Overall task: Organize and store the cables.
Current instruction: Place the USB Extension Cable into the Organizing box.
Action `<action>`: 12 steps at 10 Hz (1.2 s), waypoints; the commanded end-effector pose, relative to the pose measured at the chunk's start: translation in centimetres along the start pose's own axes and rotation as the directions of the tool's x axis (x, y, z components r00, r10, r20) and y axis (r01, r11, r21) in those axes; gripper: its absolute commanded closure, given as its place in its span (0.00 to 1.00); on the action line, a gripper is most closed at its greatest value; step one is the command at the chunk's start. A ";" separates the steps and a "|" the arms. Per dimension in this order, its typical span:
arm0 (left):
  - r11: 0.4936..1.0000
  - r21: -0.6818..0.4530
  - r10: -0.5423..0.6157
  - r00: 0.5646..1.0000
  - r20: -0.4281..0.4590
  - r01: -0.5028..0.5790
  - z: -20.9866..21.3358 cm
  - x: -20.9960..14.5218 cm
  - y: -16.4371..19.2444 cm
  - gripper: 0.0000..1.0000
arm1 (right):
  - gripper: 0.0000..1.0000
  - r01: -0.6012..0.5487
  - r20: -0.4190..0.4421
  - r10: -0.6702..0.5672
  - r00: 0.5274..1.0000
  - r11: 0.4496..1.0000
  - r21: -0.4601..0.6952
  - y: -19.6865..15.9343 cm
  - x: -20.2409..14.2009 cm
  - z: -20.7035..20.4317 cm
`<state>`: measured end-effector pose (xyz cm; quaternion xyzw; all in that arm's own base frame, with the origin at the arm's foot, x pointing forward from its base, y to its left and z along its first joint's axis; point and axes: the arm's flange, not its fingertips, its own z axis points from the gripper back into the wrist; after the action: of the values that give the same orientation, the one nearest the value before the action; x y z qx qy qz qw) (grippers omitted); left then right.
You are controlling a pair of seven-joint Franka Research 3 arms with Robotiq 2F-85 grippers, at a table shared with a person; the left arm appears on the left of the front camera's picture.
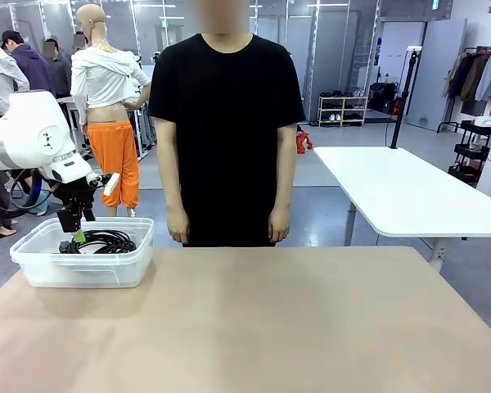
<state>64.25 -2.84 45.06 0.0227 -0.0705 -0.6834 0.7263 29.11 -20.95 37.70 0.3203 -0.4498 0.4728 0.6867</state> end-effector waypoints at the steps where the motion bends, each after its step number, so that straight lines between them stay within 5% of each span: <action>1: 0.999 0.023 0.039 0.999 -0.023 -0.039 0.4 0.0 -1.7 0.00 | 0.00 -0.007 0.016 0.007 1.000 1.000 -0.009 0.1 0.2 -0.1; 12: 1.000 0.000 0.000 1.000 0.000 0.000 0.0 0.0 0.0 0.00 | 0.00 -0.007 0.016 0.007 1.000 1.000 -0.009 0.1 0.2 -0.1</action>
<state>63.93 -2.95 44.96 0.0218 -0.0692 -0.6806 0.7290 29.11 -20.95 37.70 0.3203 -0.4497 0.4728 0.6867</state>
